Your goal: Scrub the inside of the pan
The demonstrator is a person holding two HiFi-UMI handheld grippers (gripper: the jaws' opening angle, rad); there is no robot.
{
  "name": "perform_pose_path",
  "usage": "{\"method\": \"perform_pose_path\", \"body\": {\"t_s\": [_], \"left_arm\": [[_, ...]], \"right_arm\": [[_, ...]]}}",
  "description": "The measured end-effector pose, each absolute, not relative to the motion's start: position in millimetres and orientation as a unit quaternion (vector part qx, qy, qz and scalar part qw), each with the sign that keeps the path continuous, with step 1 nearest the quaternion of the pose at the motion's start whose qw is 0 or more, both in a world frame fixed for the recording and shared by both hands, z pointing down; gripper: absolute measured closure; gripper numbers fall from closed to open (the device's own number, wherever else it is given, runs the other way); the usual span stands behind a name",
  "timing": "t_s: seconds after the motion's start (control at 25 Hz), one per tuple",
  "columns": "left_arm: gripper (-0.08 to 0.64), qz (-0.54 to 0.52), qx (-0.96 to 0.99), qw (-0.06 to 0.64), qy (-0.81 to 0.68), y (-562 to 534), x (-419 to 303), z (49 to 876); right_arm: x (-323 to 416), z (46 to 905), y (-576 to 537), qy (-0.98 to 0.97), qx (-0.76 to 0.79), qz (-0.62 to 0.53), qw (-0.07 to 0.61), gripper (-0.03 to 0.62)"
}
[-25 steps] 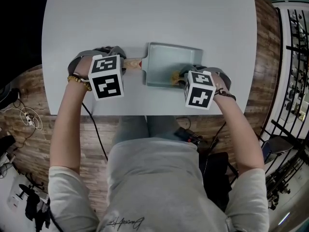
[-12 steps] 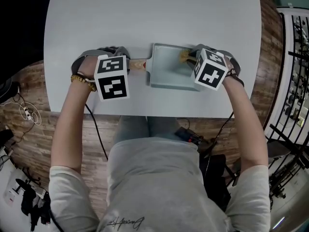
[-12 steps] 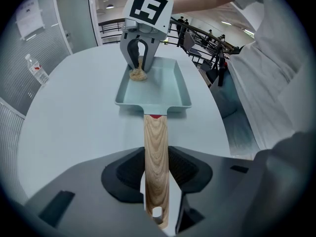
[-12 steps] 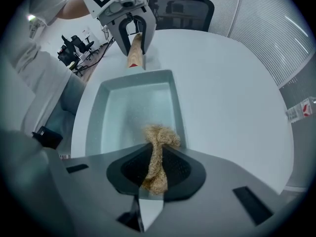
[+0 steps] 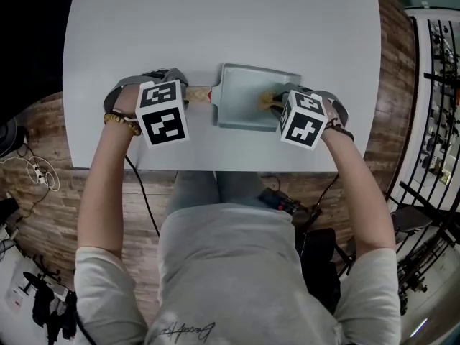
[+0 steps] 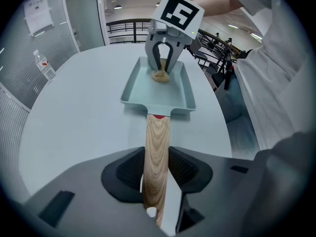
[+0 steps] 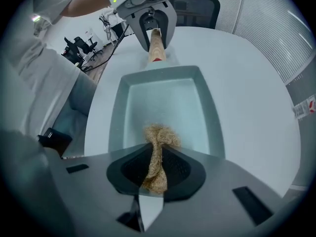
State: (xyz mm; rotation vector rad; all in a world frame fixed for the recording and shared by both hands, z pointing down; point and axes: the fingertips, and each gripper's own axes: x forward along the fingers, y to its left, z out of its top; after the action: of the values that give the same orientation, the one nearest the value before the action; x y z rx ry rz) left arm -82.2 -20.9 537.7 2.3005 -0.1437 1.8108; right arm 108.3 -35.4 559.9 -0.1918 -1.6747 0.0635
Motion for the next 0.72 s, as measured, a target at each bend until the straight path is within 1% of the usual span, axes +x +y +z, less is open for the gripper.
{"method": "perform_pose_path", "body": {"t_s": [0.32, 0.72], "left_arm": [[0.408, 0.615, 0.78, 0.105, -0.051, -24.1, -83.9, 535.7], [0.407, 0.621, 0.776, 0.101, -0.048, -25.2, -83.6, 536.5]], "right_arm": [[116.4, 557.4, 0.9, -0.727, -0.114, 0.047, 0.676, 0.522], [117.0, 557.6, 8.4, -0.716, -0.124, 0.061, 0.684, 0.522]]}}
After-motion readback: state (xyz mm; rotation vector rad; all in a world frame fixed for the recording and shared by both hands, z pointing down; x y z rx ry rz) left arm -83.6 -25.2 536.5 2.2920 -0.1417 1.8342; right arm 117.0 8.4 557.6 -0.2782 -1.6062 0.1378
